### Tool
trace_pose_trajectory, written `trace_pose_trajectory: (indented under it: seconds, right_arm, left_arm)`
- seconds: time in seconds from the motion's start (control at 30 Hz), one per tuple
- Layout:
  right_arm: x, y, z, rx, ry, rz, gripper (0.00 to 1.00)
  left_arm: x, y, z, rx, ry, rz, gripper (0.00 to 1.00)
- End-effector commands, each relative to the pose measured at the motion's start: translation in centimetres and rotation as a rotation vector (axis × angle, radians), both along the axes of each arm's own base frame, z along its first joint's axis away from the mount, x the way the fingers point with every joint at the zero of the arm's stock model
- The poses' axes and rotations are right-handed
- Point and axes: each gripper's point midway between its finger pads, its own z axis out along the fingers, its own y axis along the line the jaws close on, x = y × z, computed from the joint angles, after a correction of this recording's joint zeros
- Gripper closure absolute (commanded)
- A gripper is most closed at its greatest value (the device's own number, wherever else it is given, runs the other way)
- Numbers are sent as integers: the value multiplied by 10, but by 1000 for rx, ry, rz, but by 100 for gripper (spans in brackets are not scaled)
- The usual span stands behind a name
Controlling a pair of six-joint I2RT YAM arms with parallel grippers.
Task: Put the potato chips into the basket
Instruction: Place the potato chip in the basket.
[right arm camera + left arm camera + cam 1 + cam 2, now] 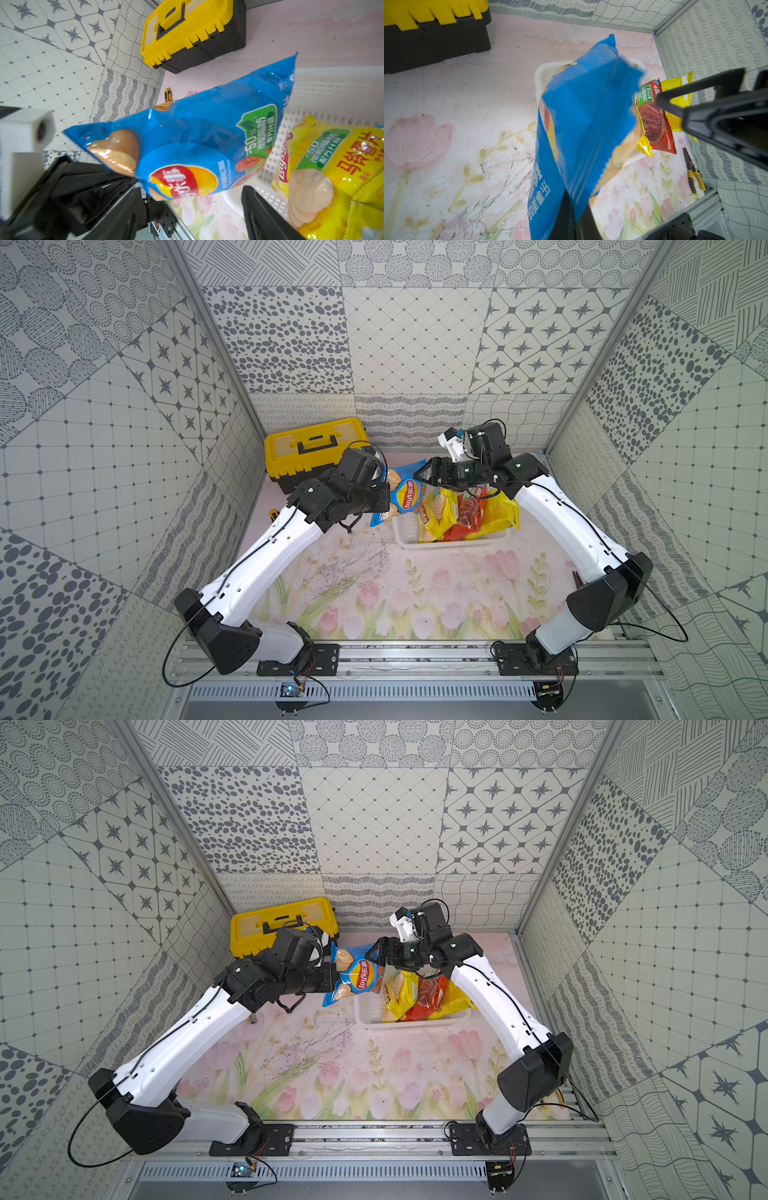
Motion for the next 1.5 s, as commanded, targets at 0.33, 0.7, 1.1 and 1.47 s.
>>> trace_pose_trajectory:
  seconds: [0.33, 0.7, 1.1, 1.47]
  right_arm:
    - [22, 29, -7, 4, -12, 52, 20]
    - [14, 23, -8, -17, -29, 52, 20]
    - [5, -9, 9, -16, -86, -12, 19]
    - [-8, -48, 54, 52, -166, -78, 19]
  left_arm:
    - [-34, 13, -3, 6, 375, 188, 100]
    - [-14, -11, -7, -41, 474, 136, 100]
    - [2, -14, -41, 27, 620, 111, 100]
    - [26, -30, -66, 34, 697, 85, 100]
